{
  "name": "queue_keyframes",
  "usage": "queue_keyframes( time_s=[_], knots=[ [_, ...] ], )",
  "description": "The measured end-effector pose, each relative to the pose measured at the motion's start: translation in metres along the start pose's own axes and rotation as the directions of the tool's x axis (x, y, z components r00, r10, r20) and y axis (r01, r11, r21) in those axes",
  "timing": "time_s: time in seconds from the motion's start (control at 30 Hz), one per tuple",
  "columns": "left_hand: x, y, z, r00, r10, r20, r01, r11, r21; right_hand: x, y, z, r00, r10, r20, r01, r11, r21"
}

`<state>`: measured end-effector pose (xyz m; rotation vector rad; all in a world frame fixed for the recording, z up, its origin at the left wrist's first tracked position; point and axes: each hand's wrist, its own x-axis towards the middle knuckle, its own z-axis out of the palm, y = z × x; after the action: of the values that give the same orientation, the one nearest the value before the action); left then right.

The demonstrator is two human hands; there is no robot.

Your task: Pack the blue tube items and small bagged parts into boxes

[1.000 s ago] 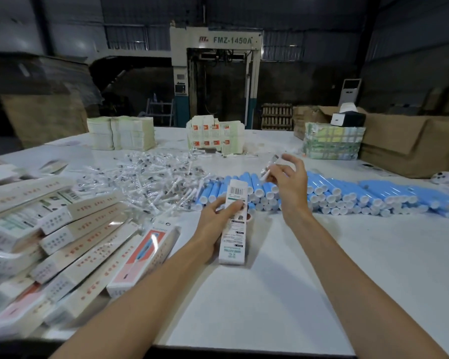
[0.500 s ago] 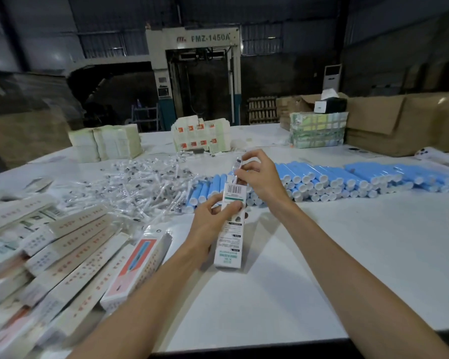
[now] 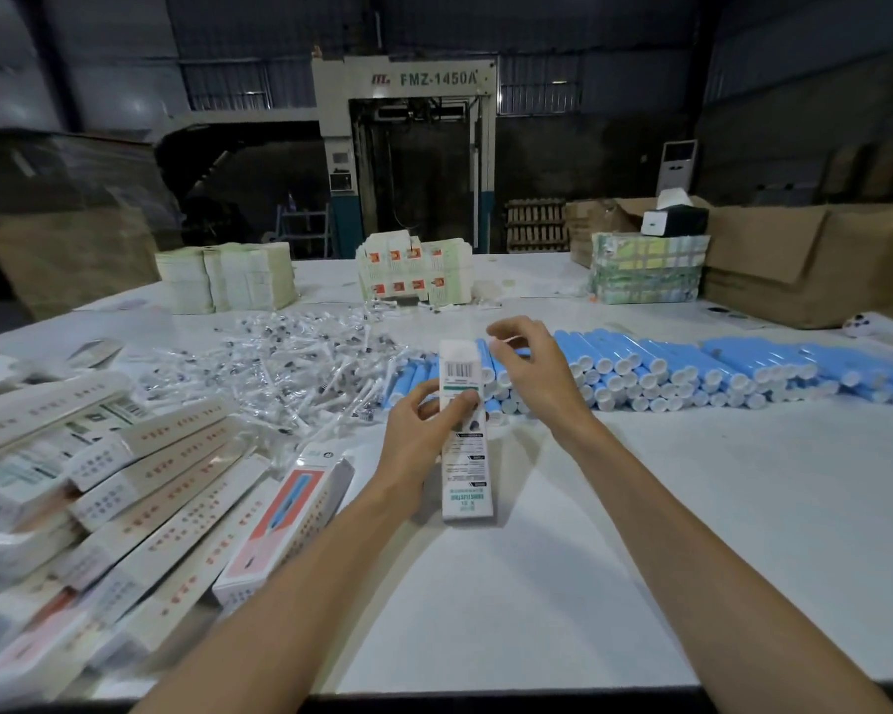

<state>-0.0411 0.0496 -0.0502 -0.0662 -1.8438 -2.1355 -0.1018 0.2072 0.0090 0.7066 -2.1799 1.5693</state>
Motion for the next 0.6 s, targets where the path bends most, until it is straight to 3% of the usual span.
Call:
queue_keyframes(
  time_s=[0.1,0.17,0.3,0.6],
  knots=[
    [0.002,0.001,-0.004,0.999,0.019,-0.03,-0.019,1.0,0.0,-0.008,0.003,-0.001,0.982,0.141,0.128,-0.158,0.978,0.137],
    [0.001,0.002,-0.003,0.999,0.035,-0.001,-0.035,0.998,-0.045,-0.017,0.008,0.005,0.961,0.14,0.238,-0.197,0.952,0.233],
    [-0.001,0.005,-0.004,0.996,0.084,0.039,-0.079,0.991,-0.111,-0.025,0.016,0.013,0.976,0.1,0.194,-0.158,0.937,0.311],
    [-0.003,0.01,-0.006,0.986,0.136,0.099,-0.142,0.989,0.048,-0.03,0.02,0.01,0.973,0.049,0.227,-0.112,0.954,0.277]
  ],
)
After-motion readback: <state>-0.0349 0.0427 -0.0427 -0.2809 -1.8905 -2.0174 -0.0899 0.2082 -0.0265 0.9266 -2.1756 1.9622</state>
